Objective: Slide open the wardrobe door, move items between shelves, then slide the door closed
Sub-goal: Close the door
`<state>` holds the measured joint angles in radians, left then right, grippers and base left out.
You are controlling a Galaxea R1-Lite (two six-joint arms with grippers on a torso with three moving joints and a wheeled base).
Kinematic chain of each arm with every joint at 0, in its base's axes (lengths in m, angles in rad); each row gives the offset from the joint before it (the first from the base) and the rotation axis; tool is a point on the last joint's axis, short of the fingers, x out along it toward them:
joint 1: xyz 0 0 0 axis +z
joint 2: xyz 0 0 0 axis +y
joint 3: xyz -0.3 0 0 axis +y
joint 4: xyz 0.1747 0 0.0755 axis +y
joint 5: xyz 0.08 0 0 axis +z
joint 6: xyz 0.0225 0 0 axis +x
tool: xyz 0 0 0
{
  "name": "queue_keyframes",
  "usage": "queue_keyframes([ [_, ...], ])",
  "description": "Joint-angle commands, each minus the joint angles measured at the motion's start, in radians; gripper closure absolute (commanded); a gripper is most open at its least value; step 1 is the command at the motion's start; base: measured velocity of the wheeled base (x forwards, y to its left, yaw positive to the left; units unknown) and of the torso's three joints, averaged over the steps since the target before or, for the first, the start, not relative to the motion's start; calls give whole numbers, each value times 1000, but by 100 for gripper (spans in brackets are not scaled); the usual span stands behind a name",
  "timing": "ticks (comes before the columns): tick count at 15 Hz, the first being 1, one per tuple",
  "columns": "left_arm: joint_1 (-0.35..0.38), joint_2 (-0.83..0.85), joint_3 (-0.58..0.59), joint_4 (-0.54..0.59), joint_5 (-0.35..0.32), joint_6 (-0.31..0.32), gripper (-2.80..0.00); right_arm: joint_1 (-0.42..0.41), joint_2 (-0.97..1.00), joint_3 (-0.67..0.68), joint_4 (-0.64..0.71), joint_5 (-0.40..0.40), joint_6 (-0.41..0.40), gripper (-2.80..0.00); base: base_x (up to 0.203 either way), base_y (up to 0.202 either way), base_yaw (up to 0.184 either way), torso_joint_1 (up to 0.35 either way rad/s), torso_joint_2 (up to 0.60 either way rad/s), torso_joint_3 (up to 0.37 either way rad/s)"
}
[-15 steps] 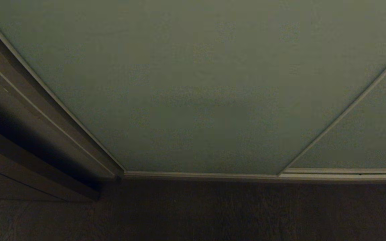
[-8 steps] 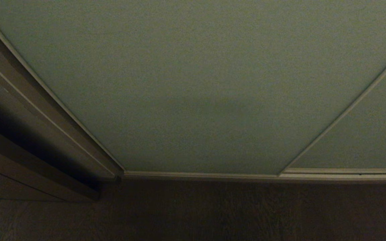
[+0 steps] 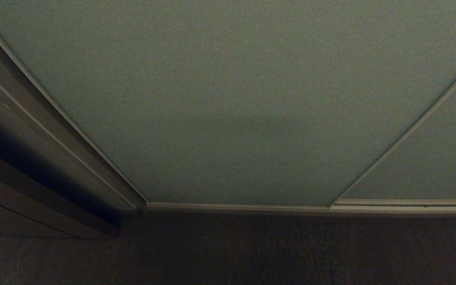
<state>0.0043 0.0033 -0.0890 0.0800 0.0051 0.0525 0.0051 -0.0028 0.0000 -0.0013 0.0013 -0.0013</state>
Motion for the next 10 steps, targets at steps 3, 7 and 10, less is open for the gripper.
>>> queue_keyframes([
  [3,0,36,-232,4,18,36,0,1,0,0,0,0,0,0,0,0,0,0,0,0],
  [7,0,307,-466,-44,192,76,0,-1,0,0,0,0,0,0,0,0,0,0,0,0],
  [10,0,571,-610,-283,356,78,0,0,0,0,0,0,0,0,0,0,0,0,0,0],
])
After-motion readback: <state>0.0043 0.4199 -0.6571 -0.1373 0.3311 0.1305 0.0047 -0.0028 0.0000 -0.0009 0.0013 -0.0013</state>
